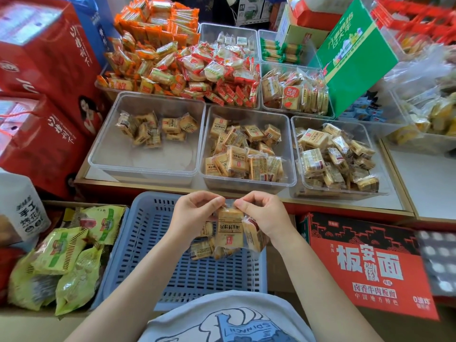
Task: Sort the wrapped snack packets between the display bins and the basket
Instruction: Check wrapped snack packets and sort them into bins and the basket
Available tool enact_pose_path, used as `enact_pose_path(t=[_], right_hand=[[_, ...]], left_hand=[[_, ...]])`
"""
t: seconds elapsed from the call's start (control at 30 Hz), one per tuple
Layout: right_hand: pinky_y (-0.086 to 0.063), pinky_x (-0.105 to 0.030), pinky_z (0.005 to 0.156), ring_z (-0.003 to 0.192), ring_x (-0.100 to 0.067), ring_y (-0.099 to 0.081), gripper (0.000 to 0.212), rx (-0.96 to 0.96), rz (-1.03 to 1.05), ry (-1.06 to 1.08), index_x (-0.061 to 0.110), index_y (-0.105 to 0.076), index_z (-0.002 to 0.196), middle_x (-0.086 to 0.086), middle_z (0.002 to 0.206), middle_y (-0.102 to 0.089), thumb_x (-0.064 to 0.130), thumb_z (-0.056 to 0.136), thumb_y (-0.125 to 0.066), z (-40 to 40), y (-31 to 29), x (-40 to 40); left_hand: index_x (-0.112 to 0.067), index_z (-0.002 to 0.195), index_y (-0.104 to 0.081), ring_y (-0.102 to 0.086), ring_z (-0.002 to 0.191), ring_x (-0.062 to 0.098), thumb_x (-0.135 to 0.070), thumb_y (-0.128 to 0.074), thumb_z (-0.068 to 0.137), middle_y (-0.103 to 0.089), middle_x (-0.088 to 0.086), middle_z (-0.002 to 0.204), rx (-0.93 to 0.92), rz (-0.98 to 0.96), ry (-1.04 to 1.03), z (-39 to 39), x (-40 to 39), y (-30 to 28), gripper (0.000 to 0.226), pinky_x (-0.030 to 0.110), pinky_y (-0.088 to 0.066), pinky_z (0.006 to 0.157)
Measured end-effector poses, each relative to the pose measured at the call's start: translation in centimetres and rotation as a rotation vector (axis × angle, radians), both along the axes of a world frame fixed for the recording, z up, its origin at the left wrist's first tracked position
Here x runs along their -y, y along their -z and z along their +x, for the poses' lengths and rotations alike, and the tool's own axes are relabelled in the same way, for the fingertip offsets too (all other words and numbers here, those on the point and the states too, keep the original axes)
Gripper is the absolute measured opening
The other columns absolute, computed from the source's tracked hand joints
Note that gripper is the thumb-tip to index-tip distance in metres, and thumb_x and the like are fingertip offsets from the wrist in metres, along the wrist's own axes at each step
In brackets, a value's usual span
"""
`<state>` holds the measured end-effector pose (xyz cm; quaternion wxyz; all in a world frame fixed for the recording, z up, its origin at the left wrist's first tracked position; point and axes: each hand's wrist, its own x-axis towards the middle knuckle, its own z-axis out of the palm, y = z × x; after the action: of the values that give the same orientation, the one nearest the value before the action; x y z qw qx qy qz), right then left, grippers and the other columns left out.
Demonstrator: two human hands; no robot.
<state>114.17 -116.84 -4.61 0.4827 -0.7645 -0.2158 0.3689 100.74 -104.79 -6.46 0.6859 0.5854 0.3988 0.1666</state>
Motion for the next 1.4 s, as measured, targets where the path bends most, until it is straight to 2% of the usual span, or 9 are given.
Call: enact_pose_path(t=[0.2,0.33,0.5,0.63,0.73,0.8,0.87,1.0,1.4], right_hand=[[-0.060,-0.036,0.078,0.086,-0.023,-0.073,0.015,-0.098,0.022,0.144,0.019,-0.078,0.081,-0.002,0.082,-0.077,0.024,0.094,-0.073,-0.2,0.0,-0.1],[-0.052,-0.020,0.082,0.101,-0.006,-0.068,0.015,-0.121,0.052,0.116,0.028,-0.075,0.110,0.006,0.106,-0.075,0.028,0.096,-0.069,-0.3,0.2,0.0],[-0.051,-0.016,0.072,0.088,-0.004,-0.067,0.012,-0.072,-0.003,-0.054,0.023,-0.074,0.103,-0.001,0.098,-0.075,0.024,0.091,-0.076,-0.5,0.3,0.7],[-0.055,-0.031,0.081,0.086,-0.020,-0.068,0.002,-0.001,-0.004,-0.001,0.015,-0.071,0.094,-0.010,0.094,-0.074,0.017,0.094,-0.072,-0.8,0.7,0.4],[-0.056,-0.039,0.083,0.087,-0.026,-0.068,0.006,0.006,-0.032,0.026,0.016,-0.070,0.093,-0.006,0.093,-0.074,0.021,0.096,-0.069,-0.5,0.9,0.2],[-0.055,-0.032,0.078,0.083,-0.018,-0.066,0.008,-0.007,-0.028,0.040,0.016,-0.070,0.095,-0.003,0.090,-0.073,0.022,0.098,-0.067,-0.1,0.7,0.2],[-0.054,-0.024,0.074,0.081,-0.011,-0.067,0.010,-0.028,-0.025,0.042,0.016,-0.070,0.095,-0.001,0.090,-0.073,0.023,0.100,-0.064,0.0,0.4,0.2],[-0.054,-0.025,0.074,0.081,-0.013,-0.066,0.009,-0.106,0.032,0.085,0.016,-0.068,0.097,-0.002,0.088,-0.072,0.025,0.100,-0.065,0.2,0.1,-0.2],[-0.057,-0.028,0.074,0.081,-0.019,-0.069,0.009,-0.005,0.029,0.073,0.017,-0.072,0.088,-0.007,0.088,-0.074,0.021,0.096,-0.070,1.1,0.3,0.6]], left_hand=[[-0.022,0.113,-0.066,-0.075,0.092,0.023,-0.018,-0.075,0.091,-0.073,0.007,0.104,0.022,-0.090,0.233,-0.4,0.2,-0.1,0.024,0.036,-0.062,0.072],[-0.015,0.108,-0.064,-0.074,0.092,0.025,-0.017,-0.073,0.093,-0.075,0.007,0.095,0.020,-0.168,0.000,-0.1,-0.2,0.2,0.017,0.035,-0.060,0.071],[-0.012,0.114,-0.058,-0.075,0.092,0.021,-0.022,-0.072,0.094,-0.071,0.012,0.111,-0.044,-0.227,-0.243,0.2,-1.1,0.9,0.026,0.030,-0.061,0.068],[-0.011,0.129,-0.056,-0.073,0.099,0.018,-0.038,-0.077,0.083,-0.068,0.010,0.122,-0.036,-0.224,-0.084,0.5,-0.7,0.6,0.057,0.023,-0.059,0.068],[-0.032,0.147,-0.042,-0.062,0.122,0.017,-0.060,-0.078,0.070,-0.052,0.002,0.146,-0.014,-0.178,0.094,0.2,-0.8,0.9,0.089,0.033,-0.057,0.091],[-0.050,0.141,-0.047,-0.044,0.137,0.009,-0.069,-0.078,0.072,-0.040,-0.013,0.154,-0.049,0.010,0.292,0.0,-1.0,0.8,0.078,0.038,-0.044,0.108],[-0.049,0.126,-0.061,-0.048,0.134,0.002,-0.053,-0.083,0.075,-0.052,-0.019,0.147,-0.041,0.147,0.374,-0.1,-1.0,0.9,0.056,0.037,-0.041,0.112],[-0.028,0.112,-0.073,-0.073,0.098,0.010,-0.013,-0.082,0.083,-0.078,-0.007,0.103,0.049,0.141,0.235,0.4,-0.4,0.7,0.034,0.031,-0.057,0.088],[-0.026,0.107,-0.075,-0.074,0.092,0.014,-0.035,-0.081,0.073,-0.079,0.001,0.098,0.055,-0.023,0.223,1.1,0.3,0.3,0.035,0.030,-0.058,0.082]])
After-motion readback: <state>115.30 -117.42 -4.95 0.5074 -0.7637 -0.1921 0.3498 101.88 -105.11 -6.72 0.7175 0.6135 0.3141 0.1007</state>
